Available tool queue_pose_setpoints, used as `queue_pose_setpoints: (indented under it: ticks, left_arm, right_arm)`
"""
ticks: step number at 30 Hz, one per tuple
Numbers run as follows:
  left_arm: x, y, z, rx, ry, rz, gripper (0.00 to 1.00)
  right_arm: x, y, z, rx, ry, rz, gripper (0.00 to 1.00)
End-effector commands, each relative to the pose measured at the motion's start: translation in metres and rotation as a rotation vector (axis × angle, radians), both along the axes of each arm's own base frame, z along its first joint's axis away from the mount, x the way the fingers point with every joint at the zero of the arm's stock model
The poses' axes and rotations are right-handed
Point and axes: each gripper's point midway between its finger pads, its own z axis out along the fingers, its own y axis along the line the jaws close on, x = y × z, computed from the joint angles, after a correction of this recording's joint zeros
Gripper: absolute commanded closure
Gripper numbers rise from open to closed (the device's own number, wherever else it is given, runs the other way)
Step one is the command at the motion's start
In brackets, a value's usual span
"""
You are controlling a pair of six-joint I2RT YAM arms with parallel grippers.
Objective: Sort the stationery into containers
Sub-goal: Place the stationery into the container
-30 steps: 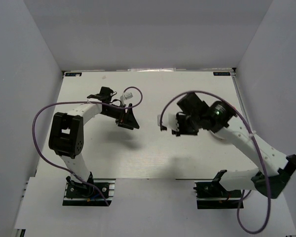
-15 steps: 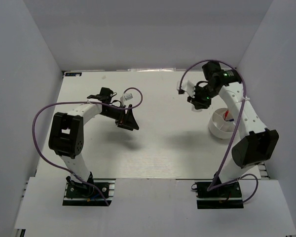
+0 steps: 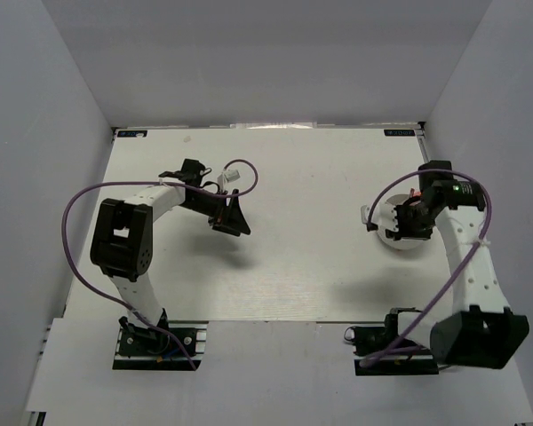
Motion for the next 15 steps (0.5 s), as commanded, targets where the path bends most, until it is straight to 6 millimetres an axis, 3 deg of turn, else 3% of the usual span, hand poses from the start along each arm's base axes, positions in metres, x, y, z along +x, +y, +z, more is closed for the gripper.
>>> queue_pose_setpoints:
  ticks: [1,4,15]
  left_arm:
    - [0.005,-0.003,0.011,-0.050,-0.036,-0.019,0.02]
    - [0.004,-0.003,0.009,-0.047,-0.042,-0.024,0.02]
    - [0.002,-0.002,0.003,-0.047,-0.034,-0.026,0.02]
  right_arm:
    - [0.017,-0.028,-0.008,-0.061,0.030,0.025,1.00]
    - [0.020,-0.048,-0.013,-0.090,0.041,0.040,1.00]
    - [0.029,-0.060,-0.015,-0.050,0.020,0.075,1.00]
